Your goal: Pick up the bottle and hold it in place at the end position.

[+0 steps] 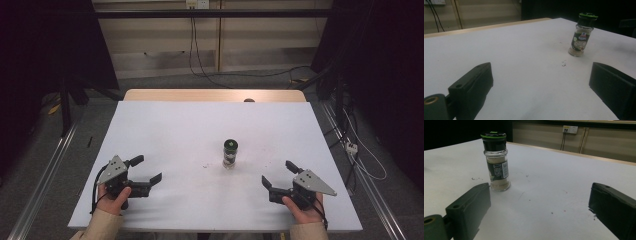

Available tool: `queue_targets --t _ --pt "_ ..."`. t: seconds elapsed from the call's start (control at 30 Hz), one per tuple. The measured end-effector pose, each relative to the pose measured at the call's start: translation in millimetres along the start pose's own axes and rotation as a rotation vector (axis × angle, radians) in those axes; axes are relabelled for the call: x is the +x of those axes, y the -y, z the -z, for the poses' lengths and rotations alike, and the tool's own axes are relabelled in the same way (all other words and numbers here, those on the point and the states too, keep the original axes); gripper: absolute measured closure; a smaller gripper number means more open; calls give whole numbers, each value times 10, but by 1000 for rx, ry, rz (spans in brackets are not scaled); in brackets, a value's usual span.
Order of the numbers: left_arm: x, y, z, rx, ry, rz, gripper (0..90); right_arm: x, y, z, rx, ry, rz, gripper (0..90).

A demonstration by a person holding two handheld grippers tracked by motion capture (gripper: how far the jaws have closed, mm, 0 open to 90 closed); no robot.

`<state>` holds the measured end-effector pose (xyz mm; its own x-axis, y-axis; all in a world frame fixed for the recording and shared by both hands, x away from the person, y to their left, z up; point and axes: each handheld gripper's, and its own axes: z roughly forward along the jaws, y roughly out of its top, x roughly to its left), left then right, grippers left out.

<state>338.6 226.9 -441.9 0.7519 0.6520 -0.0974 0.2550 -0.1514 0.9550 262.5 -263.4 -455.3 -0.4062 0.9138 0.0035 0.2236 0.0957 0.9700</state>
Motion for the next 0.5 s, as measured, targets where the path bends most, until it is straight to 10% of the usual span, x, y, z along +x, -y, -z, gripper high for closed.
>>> queue_targets --t 0.5 --pt "5 -7 -26 -5 4 -6 51 100 -114 -194 14 -26 17 46"
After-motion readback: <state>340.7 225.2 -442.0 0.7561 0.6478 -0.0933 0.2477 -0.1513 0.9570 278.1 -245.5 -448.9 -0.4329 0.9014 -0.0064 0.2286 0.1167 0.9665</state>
